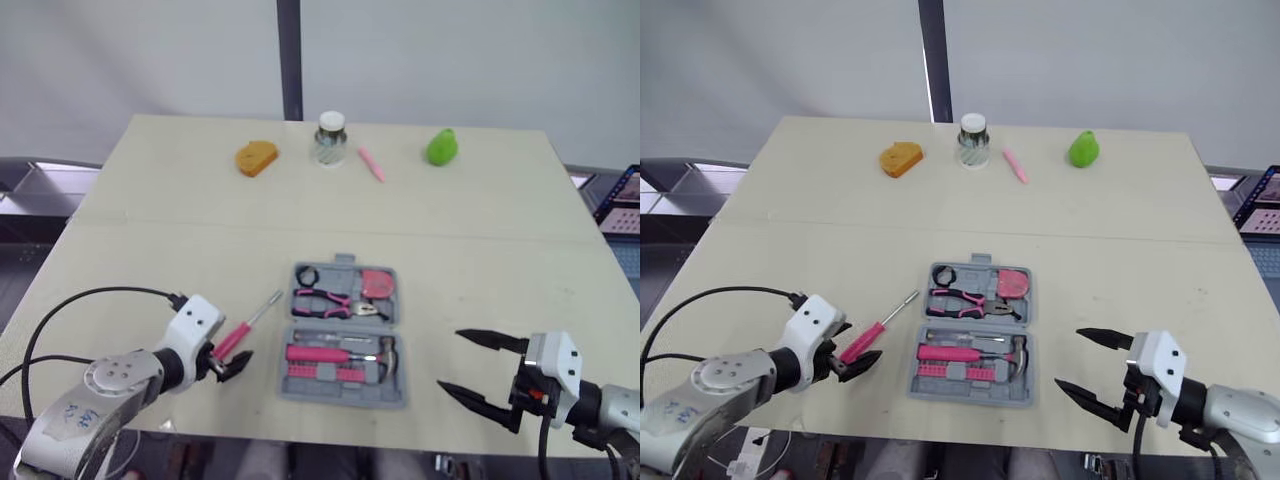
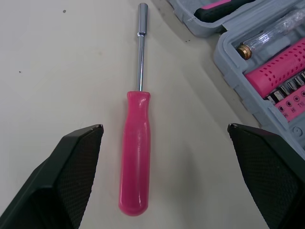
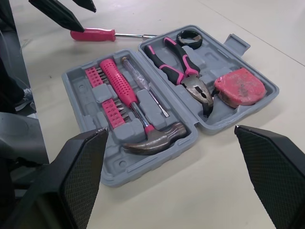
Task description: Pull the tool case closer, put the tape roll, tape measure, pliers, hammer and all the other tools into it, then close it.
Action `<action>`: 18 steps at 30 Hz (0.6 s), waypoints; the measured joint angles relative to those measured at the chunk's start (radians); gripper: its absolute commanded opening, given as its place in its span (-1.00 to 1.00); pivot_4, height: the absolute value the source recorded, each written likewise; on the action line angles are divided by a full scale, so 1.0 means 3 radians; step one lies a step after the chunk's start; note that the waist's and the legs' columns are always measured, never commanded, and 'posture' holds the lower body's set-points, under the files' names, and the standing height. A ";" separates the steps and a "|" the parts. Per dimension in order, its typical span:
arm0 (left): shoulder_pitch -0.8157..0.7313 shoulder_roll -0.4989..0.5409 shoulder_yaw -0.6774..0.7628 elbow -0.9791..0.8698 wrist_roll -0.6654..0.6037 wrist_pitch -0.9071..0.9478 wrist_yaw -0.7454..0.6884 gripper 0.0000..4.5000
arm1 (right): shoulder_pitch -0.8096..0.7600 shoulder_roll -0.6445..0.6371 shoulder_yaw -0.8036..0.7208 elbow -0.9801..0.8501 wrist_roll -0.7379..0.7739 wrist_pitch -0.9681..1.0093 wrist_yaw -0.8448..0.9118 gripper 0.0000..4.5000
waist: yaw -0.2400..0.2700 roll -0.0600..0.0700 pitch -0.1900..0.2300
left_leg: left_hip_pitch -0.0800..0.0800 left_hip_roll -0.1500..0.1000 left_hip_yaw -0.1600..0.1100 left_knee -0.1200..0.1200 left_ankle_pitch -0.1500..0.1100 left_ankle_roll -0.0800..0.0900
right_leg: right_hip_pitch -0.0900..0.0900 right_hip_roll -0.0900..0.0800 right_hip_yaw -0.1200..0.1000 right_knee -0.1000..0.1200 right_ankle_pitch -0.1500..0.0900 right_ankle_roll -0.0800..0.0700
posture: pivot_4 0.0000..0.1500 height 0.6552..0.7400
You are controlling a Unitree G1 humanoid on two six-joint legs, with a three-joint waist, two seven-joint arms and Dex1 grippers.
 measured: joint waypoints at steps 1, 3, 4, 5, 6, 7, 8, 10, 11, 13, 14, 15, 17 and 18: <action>-0.0070 0.0000 -0.0049 0.0087 0.0031 -0.0005 0.0001 0.99 | -0.0001 -0.0004 -0.0001 0.0000 0.0000 0.0001 -0.0001 1.00 | 0.0003 0.0000 0.0000 | 0.0000 0.0000 0.0000 -0.0001 -0.0001 0.0000 | 0.0000 0.0000 0.0000 -0.0002 0.0000 0.0000 | 1.00 0.43; -0.0154 -0.0008 -0.0108 0.0207 0.0073 -0.0012 0.0002 0.99 | 0.0000 -0.0005 -0.0003 -0.0001 -0.0001 0.0001 -0.0005 1.00 | 0.0004 0.0000 0.0000 | -0.0002 0.0000 0.0000 -0.0001 -0.0001 0.0001 | 0.0000 0.0000 -0.0001 -0.0005 0.0000 0.0000 | 1.00 0.43; -0.0195 -0.0016 -0.0148 0.0277 0.0115 -0.0026 0.0005 0.99 | 0.0004 -0.0004 -0.0004 -0.0002 -0.0001 0.0001 -0.0007 1.00 | 0.0004 0.0000 0.0000 | -0.0003 0.0000 0.0000 -0.0001 -0.0001 0.0001 | -0.0001 0.0000 -0.0002 -0.0006 0.0000 0.0000 | 1.00 0.43; -0.0235 -0.0028 -0.0192 0.0355 0.0150 -0.0043 0.0003 0.99 | 0.0007 -0.0005 -0.0005 -0.0004 0.0000 0.0001 -0.0011 1.00 | 0.0004 0.0000 0.0000 | -0.0003 0.0000 0.0000 -0.0001 -0.0001 0.0001 | 0.0000 0.0000 -0.0003 -0.0007 0.0000 0.0000 | 1.00 0.43; -0.0267 -0.0042 -0.0226 0.0417 0.0171 -0.0062 0.0002 0.99 | 0.0010 -0.0004 -0.0007 -0.0006 0.0000 0.0002 -0.0014 1.00 | 0.0004 0.0000 0.0000 | -0.0005 0.0000 0.0000 -0.0001 -0.0001 0.0001 | 0.0000 0.0000 -0.0003 -0.0007 0.0000 0.0000 | 1.00 0.43; -0.0304 -0.0055 -0.0268 0.0486 0.0196 -0.0086 -0.0001 0.99 | 0.0015 -0.0005 -0.0007 -0.0006 0.0000 0.0003 -0.0018 1.00 | 0.0004 0.0000 0.0000 | -0.0005 0.0000 0.0000 0.0000 -0.0001 0.0001 | 0.0000 0.0000 -0.0004 -0.0008 0.0000 0.0000 | 1.00 0.43; -0.0340 -0.0063 -0.0324 0.0546 0.0229 -0.0107 -0.0009 0.99 | 0.0022 -0.0005 -0.0007 -0.0007 0.0000 0.0003 -0.0023 1.00 | 0.0004 0.0000 0.0000 | -0.0006 0.0000 0.0000 0.0000 -0.0001 0.0001 | -0.0001 0.0000 -0.0004 -0.0009 0.0000 0.0001 | 1.00 0.43; -0.0393 -0.0081 -0.0374 0.0615 0.0265 -0.0133 -0.0021 0.99 | 0.0028 -0.0005 -0.0009 -0.0009 0.0000 0.0003 -0.0030 1.00 | 0.0004 0.0000 0.0000 | -0.0006 -0.0001 0.0000 0.0000 -0.0001 0.0002 | -0.0001 0.0001 -0.0004 -0.0009 0.0000 0.0001 | 1.00 0.43; -0.0437 -0.0090 -0.0422 0.0639 0.0290 -0.0143 -0.0029 0.99 | 0.0035 -0.0005 -0.0011 -0.0012 0.0000 0.0004 -0.0036 1.00 | 0.0004 0.0000 0.0000 | -0.0006 -0.0001 0.0000 0.0000 -0.0001 0.0002 | -0.0001 0.0001 -0.0004 -0.0009 0.0000 0.0001 | 1.00 0.43; -0.0488 -0.0115 -0.0492 0.0700 0.0309 -0.0173 -0.0044 0.99 | 0.0047 -0.0005 -0.0014 -0.0031 0.0000 0.0004 -0.0048 1.00 | 0.0005 0.0000 0.0000 | -0.0006 -0.0001 0.0001 0.0000 0.0000 0.0002 | -0.0001 0.0001 -0.0004 -0.0008 0.0001 0.0002 | 1.00 0.43; -0.0510 -0.0125 -0.0532 0.0738 0.0324 -0.0180 -0.0054 0.99 | 0.0051 -0.0005 -0.0016 -0.0048 0.0000 0.0004 -0.0057 1.00 | 0.0005 0.0000 0.0000 | -0.0006 -0.0001 0.0001 0.0000 0.0000 0.0002 | -0.0001 0.0001 -0.0004 -0.0007 0.0001 0.0002 | 1.00 0.43; -0.0525 -0.0140 -0.0575 0.0756 0.0351 -0.0183 -0.0060 0.99 | 0.0058 -0.0005 -0.0021 -0.0064 0.0000 0.0004 -0.0065 1.00 | 0.0005 0.0000 0.0000 | -0.0006 -0.0001 0.0001 0.0000 0.0000 0.0002 | -0.0001 0.0001 -0.0004 -0.0007 0.0001 0.0002 | 1.00 0.43; -0.0540 -0.0169 -0.0603 0.0760 0.0369 -0.0189 -0.0072 0.99 | 0.0073 -0.0005 -0.0025 -0.0070 0.0000 0.0005 -0.0074 1.00 | 0.0005 0.0000 0.0000 | -0.0005 -0.0001 0.0001 0.0000 0.0000 0.0002 | -0.0001 0.0001 -0.0004 -0.0006 0.0001 0.0002 | 1.00 0.43; -0.0548 -0.0173 -0.0617 0.0760 0.0383 -0.0189 -0.0076 0.99 | 0.0085 -0.0005 -0.0027 -0.0071 0.0000 0.0006 -0.0079 1.00 | 0.0004 0.0000 0.0000 | -0.0005 -0.0001 0.0000 0.0000 0.0000 0.0001 | -0.0001 0.0001 -0.0004 -0.0005 0.0001 0.0002 | 1.00 0.43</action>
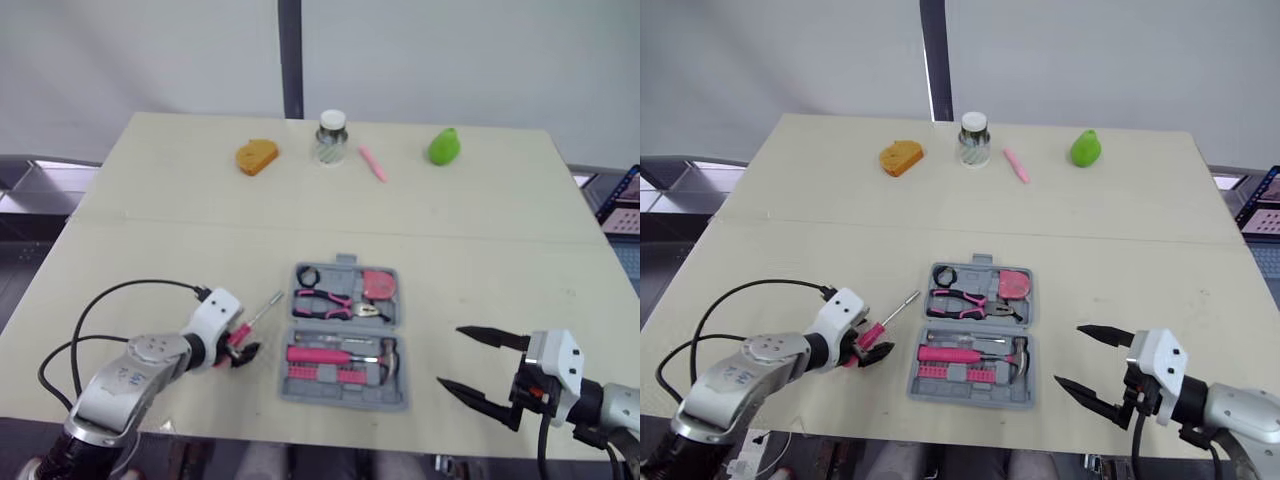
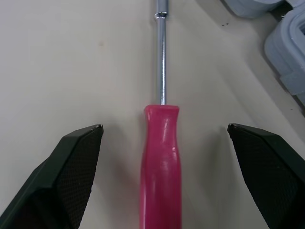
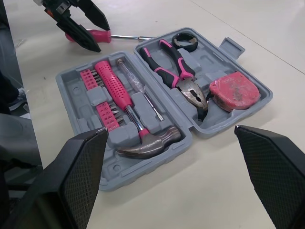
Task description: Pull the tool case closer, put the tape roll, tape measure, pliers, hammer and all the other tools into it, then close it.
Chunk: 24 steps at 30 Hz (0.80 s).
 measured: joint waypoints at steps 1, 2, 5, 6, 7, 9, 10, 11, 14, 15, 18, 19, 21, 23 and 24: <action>-0.0001 -0.0011 -0.0005 0.0000 0.0010 0.0003 0.0000 0.99 | 0.0014 0.0000 -0.0004 -0.0001 0.0000 0.0001 -0.0003 1.00 | -0.0001 0.0000 0.0000 | 0.0001 0.0000 0.0000 0.0000 0.0000 0.0000 | 0.0000 0.0000 0.0000 0.0001 0.0000 0.0000 | 1.00 0.43; -0.0001 -0.0037 -0.0009 -0.0001 0.0026 0.0010 0.0004 0.99 | 0.0032 0.0000 -0.0010 -0.0003 0.0000 0.0003 -0.0007 1.00 | 0.0000 0.0000 0.0000 | 0.0001 0.0000 0.0000 0.0000 0.0000 0.0000 | 0.0000 0.0000 0.0000 0.0001 0.0000 0.0000 | 1.00 0.43; -0.0001 -0.0093 -0.0020 -0.0003 0.0055 0.0016 0.0031 0.99 | 0.0055 0.0000 -0.0032 -0.0007 0.0001 0.0009 -0.0014 1.00 | 0.0001 0.0001 0.0000 | 0.0002 0.0000 0.0000 0.0000 0.0000 0.0000 | 0.0000 0.0000 0.0001 0.0002 0.0000 0.0000 | 1.00 0.43; -0.0001 -0.0107 -0.0028 -0.0006 0.0071 0.0017 0.0043 0.99 | 0.0059 0.0000 -0.0042 -0.0009 0.0002 0.0011 -0.0016 1.00 | 0.0001 0.0001 0.0000 | 0.0002 0.0000 0.0001 0.0001 0.0000 0.0000 | 0.0001 0.0000 0.0001 0.0003 0.0000 0.0000 | 1.00 0.43; -0.0001 -0.0119 -0.0030 -0.0009 0.0084 0.0021 0.0049 0.99 | 0.0062 0.0000 -0.0051 -0.0012 0.0002 0.0012 -0.0017 1.00 | 0.0001 0.0001 0.0000 | 0.0003 0.0000 0.0001 0.0001 0.0000 0.0000 | 0.0001 0.0000 0.0001 0.0004 0.0000 0.0001 | 1.00 0.43; 0.0000 -0.0135 -0.0032 -0.0016 0.0103 0.0036 0.0055 0.99 | 0.0066 0.0000 -0.0083 -0.0024 0.0003 0.0018 -0.0017 1.00 | 0.0001 0.0001 0.0000 | 0.0003 0.0000 0.0001 0.0001 0.0000 0.0000 | 0.0001 0.0000 0.0002 0.0006 0.0000 0.0001 | 1.00 0.43; 0.0000 -0.0143 -0.0031 -0.0019 0.0108 0.0055 0.0058 0.99 | 0.0067 0.0000 -0.0102 -0.0033 0.0004 0.0019 -0.0017 1.00 | 0.0001 0.0001 0.0000 | 0.0004 0.0000 0.0001 0.0001 0.0001 -0.0001 | 0.0001 0.0000 0.0002 0.0006 0.0000 0.0001 | 1.00 0.43; 0.0000 -0.0150 -0.0028 -0.0020 0.0111 0.0063 0.0058 0.99 | 0.0069 0.0000 -0.0105 -0.0040 0.0004 0.0020 -0.0017 1.00 | 0.0001 0.0001 0.0000 | 0.0004 0.0000 0.0001 0.0001 0.0001 -0.0001 | 0.0001 0.0000 0.0002 0.0006 0.0000 0.0001 | 1.00 0.43; 0.0000 -0.0180 -0.0009 -0.0022 0.0118 0.0096 0.0070 0.64 | 0.0071 0.0000 -0.0105 -0.0048 0.0005 0.0031 -0.0017 1.00 | 0.0001 0.0003 -0.0001 | 0.0004 0.0000 0.0001 0.0000 0.0001 -0.0001 | 0.0001 -0.0001 0.0002 0.0006 0.0000 0.0001 | 1.00 0.43; 0.0000 -0.0190 0.0011 -0.0022 0.0122 0.0120 0.0077 0.42 | 0.0072 0.0000 -0.0105 -0.0050 0.0005 0.0044 -0.0017 1.00 | 0.0001 0.0002 -0.0001 | 0.0004 0.0000 0.0001 0.0000 0.0001 -0.0001 | 0.0001 -0.0001 0.0002 0.0006 0.0000 0.0001 | 1.00 0.43; 0.0003 -0.0205 0.0038 -0.0027 0.0145 0.0166 0.0092 -0.21 | 0.0074 0.0000 -0.0105 -0.0056 0.0005 0.0063 -0.0017 1.00 | 0.0002 0.0003 -0.0001 | 0.0004 0.0000 0.0001 0.0000 0.0001 -0.0001 | 0.0001 -0.0001 0.0002 0.0005 0.0000 0.0001 | 1.00 0.43; 0.0010 -0.0210 0.0045 -0.0036 0.0154 0.0180 0.0103 -0.44 | 0.0073 0.0000 -0.0105 -0.0061 0.0005 0.0065 -0.0017 1.00 | 0.0002 0.0003 -0.0002 | 0.0004 0.0000 0.0001 0.0000 0.0000 -0.0001 | 0.0001 -0.0001 0.0002 0.0004 0.0000 0.0001 | 1.00 0.43; 0.0018 -0.0226 0.0062 -0.0071 0.0160 0.0203 0.0120 -0.77 | 0.0073 0.0000 -0.0105 -0.0072 0.0005 0.0067 -0.0017 1.00 | 0.0003 0.0003 -0.0002 | 0.0004 -0.0001 0.0001 0.0000 0.0000 0.0000 | 0.0001 -0.0001 0.0002 0.0003 0.0000 0.0001 | 1.00 0.43; 0.0028 -0.0235 0.0071 -0.0098 0.0162 0.0220 0.0123 -0.77 | 0.0071 0.0000 -0.0105 -0.0075 0.0005 0.0067 -0.0017 1.00 | 0.0004 0.0005 -0.0003 | 0.0004 -0.0001 0.0002 0.0000 0.0000 0.0000 | 0.0001 -0.0001 0.0002 0.0003 0.0000 0.0001 | 1.00 0.43; 0.0033 -0.0240 0.0071 -0.0114 0.0164 0.0230 0.0123 -0.77 | 0.0071 0.0000 -0.0105 -0.0075 0.0005 0.0068 -0.0017 1.00 | 0.0004 0.0005 -0.0003 | 0.0004 -0.0001 0.0001 0.0000 0.0000 0.0000 | 0.0001 -0.0001 0.0002 0.0003 0.0000 0.0001 | 1.00 0.43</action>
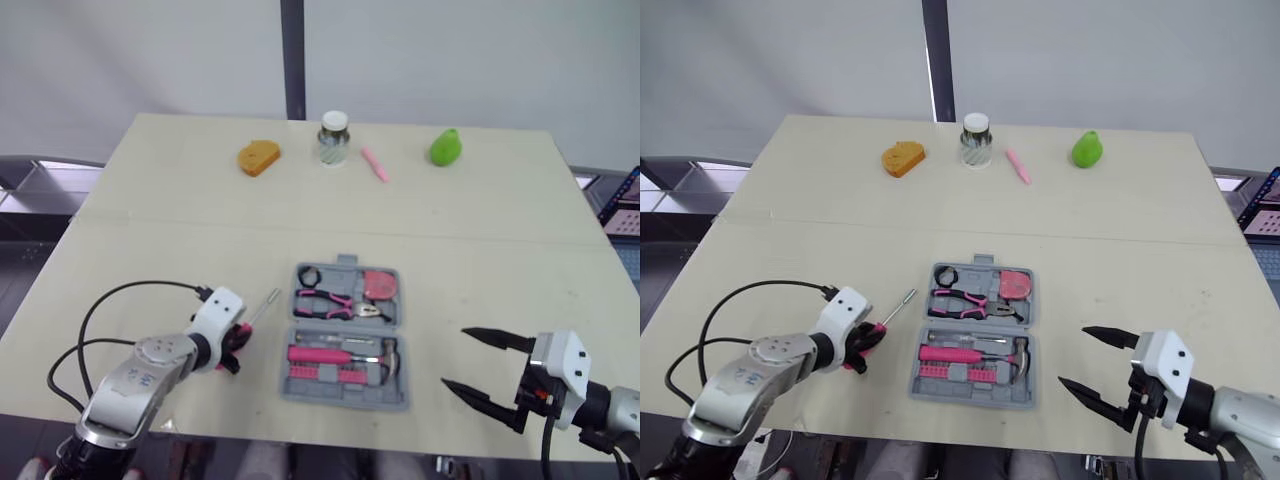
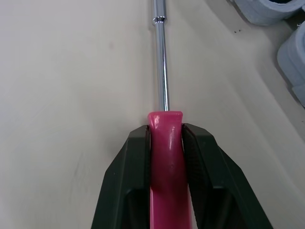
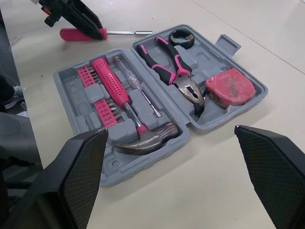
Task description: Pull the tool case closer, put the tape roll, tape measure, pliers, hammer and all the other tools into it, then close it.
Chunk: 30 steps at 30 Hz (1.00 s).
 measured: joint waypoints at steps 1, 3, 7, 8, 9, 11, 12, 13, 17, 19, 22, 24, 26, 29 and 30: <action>0.0005 -0.0001 -0.0001 -0.0017 0.0003 0.0013 0.0000 -0.77 | -0.0001 0.0000 0.0000 0.0000 0.0000 0.0000 0.0000 1.00 | 0.0000 0.0000 0.0000 | 0.0000 0.0000 0.0000 0.0000 0.0000 0.0000 | 0.0000 0.0000 0.0000 0.0000 0.0000 0.0000 | 1.00 0.43; 0.0009 -0.0002 -0.0005 -0.0033 0.0008 0.0021 0.0000 -0.78 | -0.0004 0.0000 0.0000 0.0000 0.0000 0.0001 -0.0001 1.00 | 0.0000 0.0000 0.0000 | 0.0000 0.0000 0.0000 0.0000 0.0000 0.0000 | 0.0000 0.0000 0.0000 0.0000 0.0000 0.0000 | 1.00 0.43; 0.0000 0.0003 -0.0017 -0.0033 0.0018 0.0018 -0.0002 -0.78 | -0.0016 0.0000 0.0000 0.0000 -0.0001 0.0004 -0.0007 1.00 | 0.0000 0.0000 0.0000 | 0.0000 0.0000 0.0000 0.0000 0.0000 0.0000 | 0.0000 0.0000 0.0000 0.0000 0.0000 0.0000 | 1.00 0.43; -0.0004 0.0009 -0.0017 -0.0032 0.0019 0.0011 -0.0006 -0.78 | -0.0020 0.0000 0.0000 0.0000 -0.0001 0.0004 -0.0007 1.00 | 0.0000 0.0000 0.0000 | 0.0000 0.0000 0.0000 0.0000 0.0000 0.0000 | 0.0000 0.0000 0.0000 0.0000 0.0000 0.0000 | 1.00 0.43; -0.0007 0.0025 -0.0018 -0.0030 0.0019 0.0003 -0.0018 -0.78 | -0.0021 0.0000 0.0000 0.0000 -0.0001 0.0004 -0.0008 1.00 | 0.0000 0.0000 0.0000 | 0.0000 0.0000 0.0000 0.0000 0.0000 0.0000 | 0.0000 0.0000 0.0000 0.0000 0.0000 0.0000 | 1.00 0.43; -0.0006 0.0084 -0.0008 -0.0018 0.0014 -0.0027 -0.0072 -0.78 | -0.0024 0.0001 0.0000 0.0000 -0.0001 0.0004 -0.0008 1.00 | -0.0001 0.0000 0.0000 | 0.0000 0.0001 0.0000 -0.0001 0.0000 0.0000 | -0.0001 0.0000 0.0000 0.0000 0.0000 0.0000 | 1.00 0.43; -0.0002 0.0136 0.0003 0.0001 0.0007 -0.0055 -0.0117 -0.78 | -0.0021 0.0001 0.0000 0.0000 -0.0001 0.0004 -0.0008 1.00 | -0.0001 0.0000 0.0000 | 0.0000 0.0001 -0.0001 -0.0002 0.0000 -0.0001 | -0.0001 0.0000 -0.0001 -0.0001 0.0000 0.0000 | 1.00 0.43; -0.0002 0.0172 0.0022 0.0030 0.0005 -0.0078 -0.0152 -0.78 | -0.0017 0.0001 0.0000 0.0000 -0.0001 0.0004 -0.0008 1.00 | -0.0006 0.0000 0.0000 | 0.0000 0.0001 0.0000 -0.0002 0.0000 -0.0001 | -0.0001 0.0000 0.0000 0.0000 0.0000 0.0000 | 1.00 0.43; -0.0001 0.0491 0.0139 0.0102 0.0000 -0.0294 -0.0405 -0.78 | -0.0021 0.0001 0.0000 0.0000 0.0000 0.0004 -0.0008 1.00 | -0.0007 0.0001 0.0003 | -0.0001 0.0002 -0.0001 -0.0002 0.0000 -0.0002 | -0.0003 0.0001 -0.0001 0.0000 -0.0001 -0.0001 | 1.00 0.43; -0.0014 0.0632 0.0195 0.0121 0.0003 -0.0408 -0.0520 -0.78 | -0.0031 0.0001 0.0000 0.0000 0.0000 0.0004 -0.0008 1.00 | -0.0006 0.0001 0.0003 | -0.0002 0.0002 0.0000 -0.0002 0.0000 -0.0002 | -0.0003 -0.0001 0.0000 -0.0001 -0.0001 -0.0001 | 1.00 0.43; -0.0057 0.0804 0.0242 0.0209 0.0000 -0.0604 -0.0727 -0.78 | -0.0054 0.0001 0.0000 0.0007 -0.0001 0.0003 -0.0008 1.00 | -0.0005 0.0002 0.0004 | -0.0003 0.0002 -0.0001 -0.0003 0.0000 -0.0002 | -0.0003 -0.0002 0.0000 -0.0004 -0.0001 -0.0001 | 1.00 0.43; -0.0097 0.0853 0.0243 0.0220 -0.0017 -0.0693 -0.0862 -0.78 | -0.0083 0.0001 0.0002 0.0023 -0.0001 0.0003 -0.0007 1.00 | 0.0000 0.0002 0.0005 | -0.0006 0.0002 -0.0002 -0.0003 -0.0001 -0.0001 | -0.0004 -0.0002 -0.0002 -0.0006 -0.0001 -0.0001 | 1.00 0.43; -0.0167 0.0876 0.0226 0.0212 -0.0064 -0.0760 -0.1004 -0.78 | -0.0109 0.0001 0.0004 0.0037 -0.0001 0.0003 -0.0006 1.00 | 0.0000 0.0002 0.0005 | -0.0008 0.0002 -0.0003 -0.0003 -0.0001 0.0000 | -0.0004 -0.0003 -0.0003 -0.0008 0.0000 -0.0001 | 1.00 0.43; -0.0280 0.0876 0.0180 0.0116 -0.0154 -0.0800 -0.1199 -0.78 | -0.0121 -0.0001 0.0005 0.0044 -0.0003 0.0001 0.0005 1.00 | -0.0002 0.0002 0.0005 | -0.0009 0.0001 -0.0002 -0.0003 -0.0001 0.0001 | -0.0004 -0.0002 -0.0005 -0.0010 0.0000 -0.0001 | 1.00 0.43; -0.0306 0.0876 0.0144 0.0061 -0.0175 -0.0816 -0.1258 -0.78 | -0.0121 -0.0001 0.0005 0.0047 -0.0004 0.0001 0.0009 1.00 | -0.0003 0.0003 0.0005 | -0.0010 0.0001 -0.0002 -0.0003 -0.0001 0.0001 | -0.0005 -0.0001 -0.0004 -0.0010 0.0000 -0.0001 | 1.00 0.43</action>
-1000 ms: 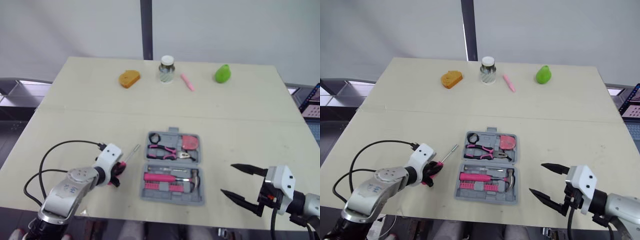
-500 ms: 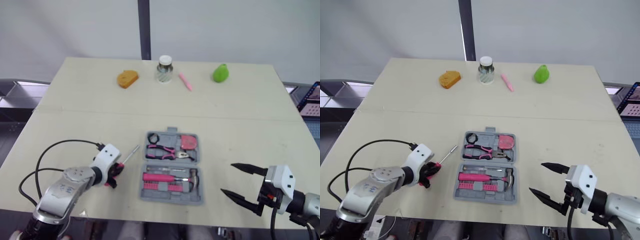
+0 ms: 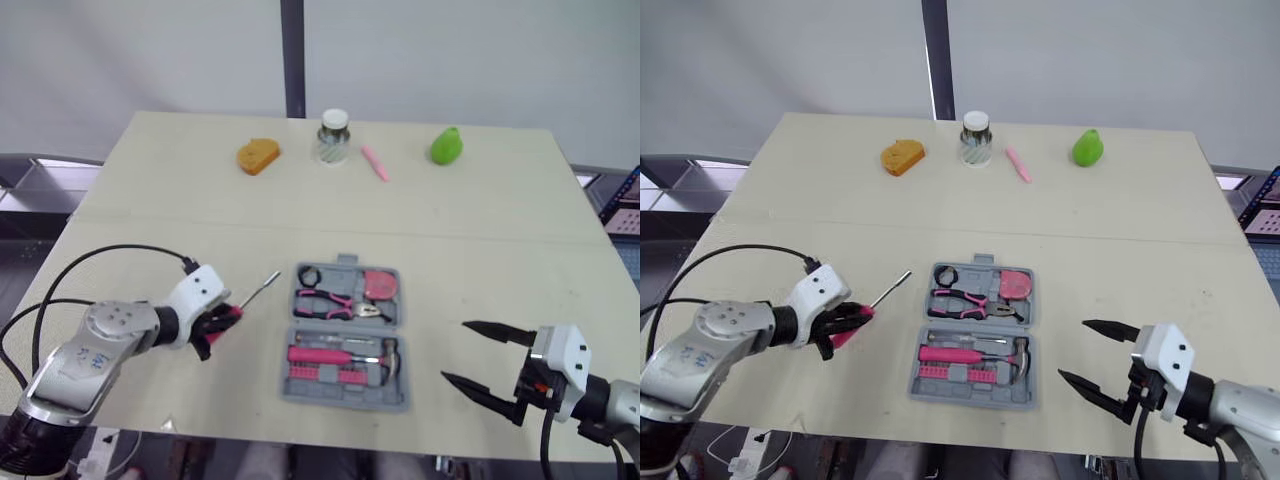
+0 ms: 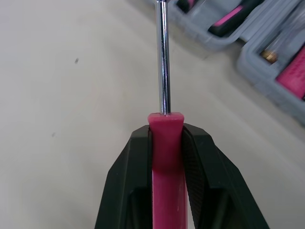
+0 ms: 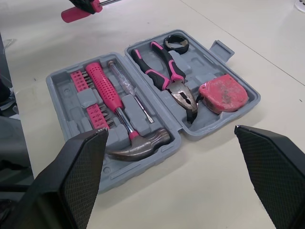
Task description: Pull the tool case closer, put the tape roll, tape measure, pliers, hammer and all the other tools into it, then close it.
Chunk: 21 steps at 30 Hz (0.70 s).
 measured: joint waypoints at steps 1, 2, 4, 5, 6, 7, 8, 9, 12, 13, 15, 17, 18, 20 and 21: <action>-0.0013 0.0000 -0.0029 -0.0023 -0.0024 -0.0009 -0.0044 -0.78 | 0.0001 0.0000 0.0000 0.0001 0.0000 0.0000 0.0002 1.00 | 0.0000 0.0000 0.0000 | 0.0000 0.0000 0.0000 0.0000 0.0000 0.0000 | 0.0000 0.0000 0.0000 0.0000 0.0000 0.0000 | 1.00 0.43; -0.0026 0.0003 -0.0065 -0.0045 -0.0039 -0.0011 -0.0096 -0.78 | 0.0002 0.0000 0.0000 0.0002 0.0000 0.0000 0.0003 1.00 | 0.0000 0.0000 0.0000 | 0.0000 0.0000 0.0001 0.0000 0.0000 0.0000 | 0.0000 0.0002 0.0000 0.0000 0.0000 0.0000 | 1.00 0.43; -0.0059 0.0015 -0.0150 -0.0116 -0.0081 -0.0011 -0.0202 -0.78 | 0.0010 0.0000 -0.0001 0.0002 -0.0001 -0.0001 0.0006 1.00 | -0.0003 0.0000 0.0001 | -0.0001 0.0000 0.0001 0.0001 0.0000 0.0000 | 0.0000 0.0003 0.0000 0.0001 0.0000 0.0000 | 1.00 0.43; -0.0100 0.0022 -0.0197 -0.0136 -0.0100 -0.0011 -0.0265 -0.78 | 0.0018 0.0000 0.0000 0.0004 -0.0001 -0.0002 0.0009 1.00 | -0.0002 0.0000 0.0001 | -0.0001 0.0000 0.0002 0.0002 0.0000 0.0001 | 0.0000 0.0004 0.0000 0.0001 0.0000 0.0000 | 1.00 0.43; -0.0128 0.0025 -0.0220 -0.0148 -0.0108 -0.0010 -0.0305 -0.78 | 0.0021 0.0000 -0.0002 0.0006 -0.0001 -0.0003 0.0012 1.00 | -0.0002 0.0000 0.0001 | -0.0001 0.0000 0.0002 0.0002 0.0001 0.0001 | 0.0000 0.0004 0.0000 0.0001 0.0000 0.0000 | 1.00 0.43; -0.0164 0.0031 -0.0251 -0.0151 -0.0111 -0.0008 -0.0337 -0.78 | 0.0024 0.0000 -0.0003 0.0009 -0.0002 -0.0004 0.0013 1.00 | -0.0001 0.0000 0.0002 | 0.0000 0.0000 0.0002 0.0002 0.0001 0.0001 | 0.0000 0.0005 0.0000 0.0001 0.0000 0.0001 | 1.00 0.43; -0.0221 0.0034 -0.0297 -0.0154 -0.0112 -0.0004 -0.0380 -0.78 | 0.0030 0.0000 -0.0003 0.0017 -0.0002 -0.0005 0.0017 1.00 | -0.0001 0.0000 0.0002 | 0.0000 0.0000 0.0002 0.0002 0.0001 0.0002 | 0.0000 0.0005 0.0000 0.0003 0.0000 0.0001 | 1.00 0.43; -0.0262 0.0034 -0.0327 -0.0171 -0.0117 0.0001 -0.0410 -0.78 | 0.0033 0.0000 -0.0004 0.0025 -0.0003 -0.0005 0.0020 1.00 | -0.0001 -0.0001 0.0002 | 0.0000 0.0000 0.0002 0.0003 0.0002 0.0002 | 0.0000 0.0005 0.0001 0.0004 0.0000 0.0001 | 1.00 0.43; -0.0448 0.0032 -0.0487 -0.0247 -0.0126 0.0079 -0.0499 -0.78 | 0.0045 -0.0005 -0.0006 0.0029 -0.0008 -0.0009 0.0027 1.00 | 0.0000 -0.0002 0.0003 | 0.0001 0.0000 0.0003 0.0004 0.0002 0.0001 | 0.0000 0.0005 0.0002 0.0008 0.0001 0.0001 | 1.00 0.43; -0.0524 0.0030 -0.0557 -0.0271 -0.0140 0.0124 -0.0531 -0.78 | 0.0045 -0.0008 -0.0005 0.0032 -0.0010 -0.0010 0.0030 1.00 | 0.0004 -0.0002 0.0003 | 0.0001 0.0000 0.0002 0.0004 0.0003 0.0001 | 0.0000 0.0005 0.0002 0.0010 0.0001 0.0001 | 1.00 0.43; -0.0662 0.0013 -0.0685 -0.0290 -0.0159 0.0211 -0.0574 -0.78 | 0.0039 -0.0010 -0.0006 0.0037 -0.0012 -0.0013 0.0033 1.00 | 0.0002 -0.0002 0.0003 | 0.0002 -0.0001 0.0002 0.0005 0.0003 0.0002 | 0.0000 0.0006 0.0002 0.0012 0.0001 0.0002 | 1.00 0.43; -0.0820 -0.0009 -0.0836 -0.0307 -0.0164 0.0312 -0.0611 -0.78 | 0.0020 -0.0012 -0.0001 0.0042 -0.0016 -0.0014 0.0033 1.00 | 0.0004 -0.0003 0.0004 | 0.0002 -0.0001 0.0001 0.0006 0.0004 0.0002 | 0.0000 0.0008 0.0002 0.0014 0.0001 0.0002 | 1.00 0.43; -0.0882 -0.0012 -0.0893 -0.0333 -0.0168 0.0349 -0.0627 -0.78 | 0.0014 -0.0013 -0.0001 0.0043 -0.0019 -0.0014 0.0033 1.00 | 0.0003 -0.0003 0.0004 | 0.0002 -0.0001 0.0002 0.0006 0.0004 0.0002 | 0.0000 0.0008 0.0002 0.0014 0.0001 0.0002 | 1.00 0.43; -0.0997 -0.0014 -0.1001 -0.0365 -0.0182 0.0425 -0.0671 -0.78 | 0.0009 -0.0018 0.0002 0.0048 -0.0027 -0.0014 0.0038 1.00 | 0.0003 -0.0003 0.0004 | 0.0002 -0.0001 0.0002 0.0006 0.0004 0.0002 | 0.0000 0.0010 0.0002 0.0014 0.0001 0.0002 | 1.00 0.43; -0.1064 -0.0012 -0.1058 -0.0365 -0.0186 0.0464 -0.0702 -0.78 | 0.0004 -0.0019 0.0002 0.0050 -0.0029 -0.0014 0.0047 1.00 | 0.0002 -0.0003 0.0004 | 0.0002 -0.0001 0.0002 0.0006 0.0005 0.0002 | 0.0000 0.0013 0.0002 0.0014 0.0001 0.0002 | 1.00 0.43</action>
